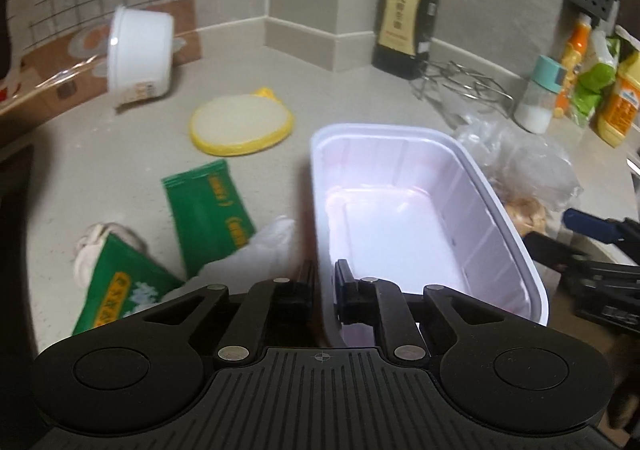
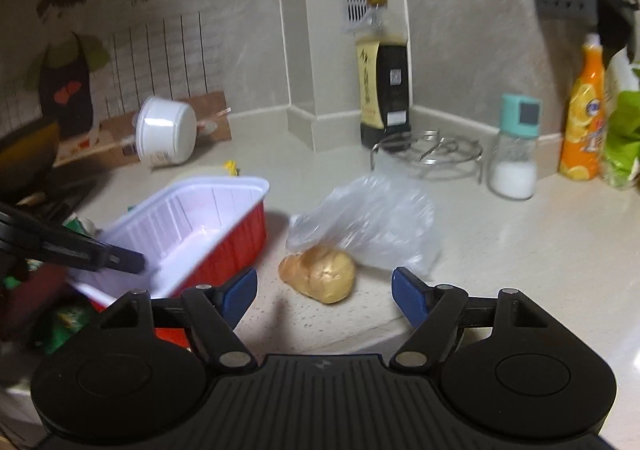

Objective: Collect trash
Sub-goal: 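Grasp the ginger root with the right tool while the left tool holds the tray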

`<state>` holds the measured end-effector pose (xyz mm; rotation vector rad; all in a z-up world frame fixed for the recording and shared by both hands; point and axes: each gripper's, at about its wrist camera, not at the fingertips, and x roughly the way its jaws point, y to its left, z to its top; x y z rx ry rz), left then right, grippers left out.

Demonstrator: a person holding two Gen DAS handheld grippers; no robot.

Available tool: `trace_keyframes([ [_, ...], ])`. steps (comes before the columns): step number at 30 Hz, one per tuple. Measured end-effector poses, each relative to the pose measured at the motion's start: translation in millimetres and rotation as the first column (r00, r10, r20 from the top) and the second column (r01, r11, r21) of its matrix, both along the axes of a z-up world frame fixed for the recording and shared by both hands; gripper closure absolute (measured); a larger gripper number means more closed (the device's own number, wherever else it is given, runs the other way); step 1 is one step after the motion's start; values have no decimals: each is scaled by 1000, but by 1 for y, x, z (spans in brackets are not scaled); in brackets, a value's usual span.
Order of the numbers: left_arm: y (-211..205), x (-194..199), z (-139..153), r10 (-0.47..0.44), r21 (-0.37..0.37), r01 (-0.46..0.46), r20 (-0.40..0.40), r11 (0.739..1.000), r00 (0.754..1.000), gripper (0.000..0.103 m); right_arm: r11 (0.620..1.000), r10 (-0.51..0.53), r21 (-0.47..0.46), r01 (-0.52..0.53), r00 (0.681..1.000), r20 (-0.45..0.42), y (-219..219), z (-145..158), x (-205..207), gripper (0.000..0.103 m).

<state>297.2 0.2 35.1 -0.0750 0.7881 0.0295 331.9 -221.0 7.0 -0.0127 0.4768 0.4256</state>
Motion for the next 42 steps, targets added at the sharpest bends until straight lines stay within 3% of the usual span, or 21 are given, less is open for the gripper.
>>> trace_keyframes([
  [9,3,6,-3,-2,-66,2,-1,998,1000,90,999,-30,-44,28,998,-49,31,-17,32,32],
  [10,3,5,-2,-5,-71,6,13,997,1000,91,998,-34,-57,31,999,-43,33,-18,31,45],
  [11,4,3,-1,-10,-81,12,28,997,1000,91,997,-33,-73,30,999,-35,34,-17,29,51],
  [17,13,-12,11,-13,-131,29,119,991,993,93,1000,-16,-27,15,998,-60,30,-6,21,65],
  [25,31,-27,14,15,-160,10,160,987,987,93,999,27,-23,-28,998,-53,43,5,1,67],
  [33,22,-7,3,-38,-104,45,65,994,997,93,998,15,-66,-18,999,-38,53,-5,-2,67],
  [36,22,-2,-3,-64,-95,67,36,993,997,93,996,25,-91,-28,999,-32,55,-8,-3,63],
  [38,22,-6,-1,-75,-80,79,51,994,996,93,993,41,-114,-45,999,-33,58,-11,-5,53],
  [42,24,-15,5,-89,-55,94,91,994,992,93,988,38,-146,-40,999,-15,66,-14,-7,50],
])
